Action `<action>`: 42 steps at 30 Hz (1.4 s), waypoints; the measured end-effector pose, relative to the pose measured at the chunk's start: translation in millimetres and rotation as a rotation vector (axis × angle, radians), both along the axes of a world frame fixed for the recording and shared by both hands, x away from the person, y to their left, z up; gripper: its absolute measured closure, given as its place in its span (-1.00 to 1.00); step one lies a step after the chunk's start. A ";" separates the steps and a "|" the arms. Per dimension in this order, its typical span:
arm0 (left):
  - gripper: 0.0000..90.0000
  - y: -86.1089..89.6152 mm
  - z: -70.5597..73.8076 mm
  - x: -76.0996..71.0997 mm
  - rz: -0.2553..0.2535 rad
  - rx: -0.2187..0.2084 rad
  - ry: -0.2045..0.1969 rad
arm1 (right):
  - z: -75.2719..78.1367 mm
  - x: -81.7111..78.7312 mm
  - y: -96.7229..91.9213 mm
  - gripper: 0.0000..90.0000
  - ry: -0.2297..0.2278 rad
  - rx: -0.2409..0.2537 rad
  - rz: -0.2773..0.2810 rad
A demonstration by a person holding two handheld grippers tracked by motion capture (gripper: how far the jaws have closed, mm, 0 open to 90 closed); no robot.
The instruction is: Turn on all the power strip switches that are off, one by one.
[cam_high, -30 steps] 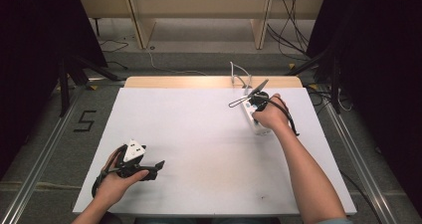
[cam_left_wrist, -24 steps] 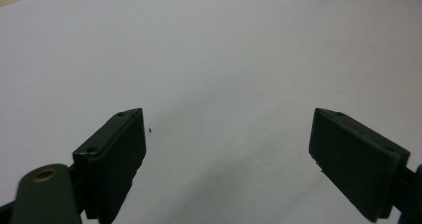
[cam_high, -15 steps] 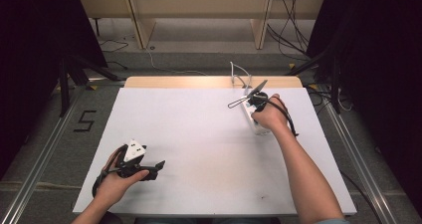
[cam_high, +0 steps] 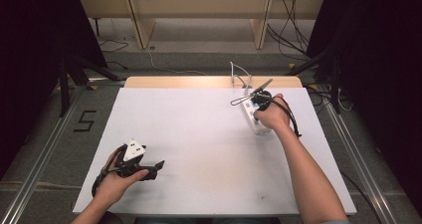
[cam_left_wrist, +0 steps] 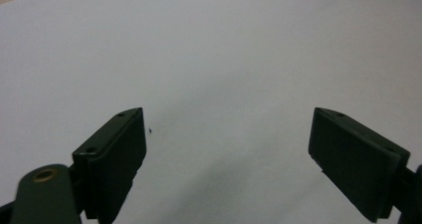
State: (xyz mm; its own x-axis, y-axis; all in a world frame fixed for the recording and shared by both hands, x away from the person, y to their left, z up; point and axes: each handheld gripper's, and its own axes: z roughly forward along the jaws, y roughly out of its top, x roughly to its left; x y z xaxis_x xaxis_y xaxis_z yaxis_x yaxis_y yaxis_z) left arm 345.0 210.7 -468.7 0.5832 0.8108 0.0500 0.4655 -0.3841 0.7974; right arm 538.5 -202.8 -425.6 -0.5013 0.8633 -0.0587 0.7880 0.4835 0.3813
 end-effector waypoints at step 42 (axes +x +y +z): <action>-0.67 -1.4 -1.0 -0.1 0.004 0.003 0.000 | 14.7 -42.4 -19.1 0.78 -0.077 0.108 0.039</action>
State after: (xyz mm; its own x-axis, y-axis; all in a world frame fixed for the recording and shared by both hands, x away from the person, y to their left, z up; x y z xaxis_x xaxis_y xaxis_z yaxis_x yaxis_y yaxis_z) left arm 344.9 209.3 -469.8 0.5803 0.8127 0.0526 0.4672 -0.3851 0.7959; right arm 496.1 -222.0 -411.0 -0.5321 0.8467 -0.0059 0.7359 0.4659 0.4912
